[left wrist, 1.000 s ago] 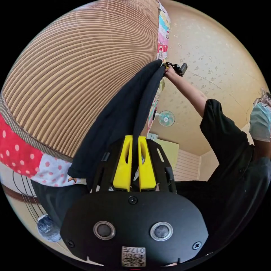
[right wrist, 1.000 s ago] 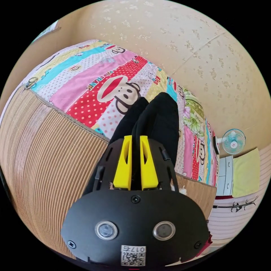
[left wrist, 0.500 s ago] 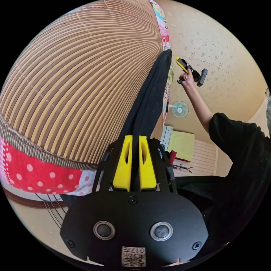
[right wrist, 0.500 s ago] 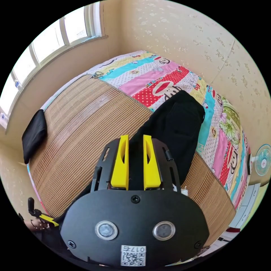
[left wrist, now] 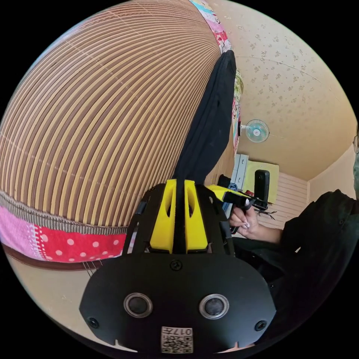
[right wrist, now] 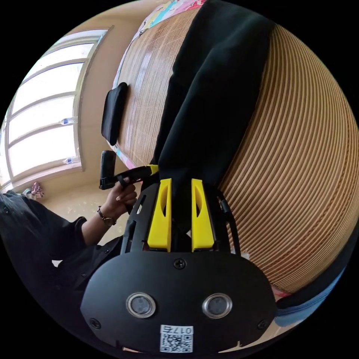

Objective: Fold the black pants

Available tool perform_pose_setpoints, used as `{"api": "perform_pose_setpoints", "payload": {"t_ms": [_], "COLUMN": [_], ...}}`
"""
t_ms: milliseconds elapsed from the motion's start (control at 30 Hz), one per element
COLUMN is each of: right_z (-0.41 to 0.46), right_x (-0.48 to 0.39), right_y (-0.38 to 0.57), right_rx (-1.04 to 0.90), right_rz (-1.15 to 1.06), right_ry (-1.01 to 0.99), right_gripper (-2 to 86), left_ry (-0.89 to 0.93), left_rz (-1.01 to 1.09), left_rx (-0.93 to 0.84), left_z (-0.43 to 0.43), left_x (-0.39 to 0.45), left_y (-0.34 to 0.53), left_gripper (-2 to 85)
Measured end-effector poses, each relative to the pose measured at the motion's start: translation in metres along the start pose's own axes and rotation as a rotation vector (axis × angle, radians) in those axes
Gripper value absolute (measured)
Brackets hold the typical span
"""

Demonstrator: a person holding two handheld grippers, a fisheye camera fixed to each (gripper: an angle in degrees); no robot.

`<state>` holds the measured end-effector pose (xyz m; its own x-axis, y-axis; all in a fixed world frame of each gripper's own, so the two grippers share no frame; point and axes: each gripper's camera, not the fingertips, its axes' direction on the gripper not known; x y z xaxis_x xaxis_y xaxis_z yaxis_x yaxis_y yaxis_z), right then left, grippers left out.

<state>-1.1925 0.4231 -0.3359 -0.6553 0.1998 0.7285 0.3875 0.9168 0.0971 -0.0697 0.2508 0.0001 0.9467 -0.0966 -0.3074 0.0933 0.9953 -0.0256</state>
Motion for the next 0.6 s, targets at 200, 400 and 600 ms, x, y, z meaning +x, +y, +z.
{"api": "perform_pose_setpoints", "payload": {"t_ms": [200, 400, 600], "right_z": [-0.009, -0.071, -0.118], "right_x": [0.027, 0.026, 0.021], "right_y": [0.027, 0.086, 0.146], "right_rx": [0.081, 0.152, 0.267], "right_rz": [0.144, 0.091, 0.046], "right_ry": [-0.090, -0.145, -0.148], "right_gripper": [8.9, 2.5, 1.8], "left_ry": [-0.043, 0.107, 0.007], "left_rz": [0.018, 0.246, 0.258], "left_rx": [-0.054, -0.162, -0.141], "left_z": [0.007, 0.010, 0.022], "left_x": [0.015, 0.058, 0.069], "left_y": [-0.003, 0.006, 0.024], "left_gripper": [4.0, 3.1, 2.2]}}
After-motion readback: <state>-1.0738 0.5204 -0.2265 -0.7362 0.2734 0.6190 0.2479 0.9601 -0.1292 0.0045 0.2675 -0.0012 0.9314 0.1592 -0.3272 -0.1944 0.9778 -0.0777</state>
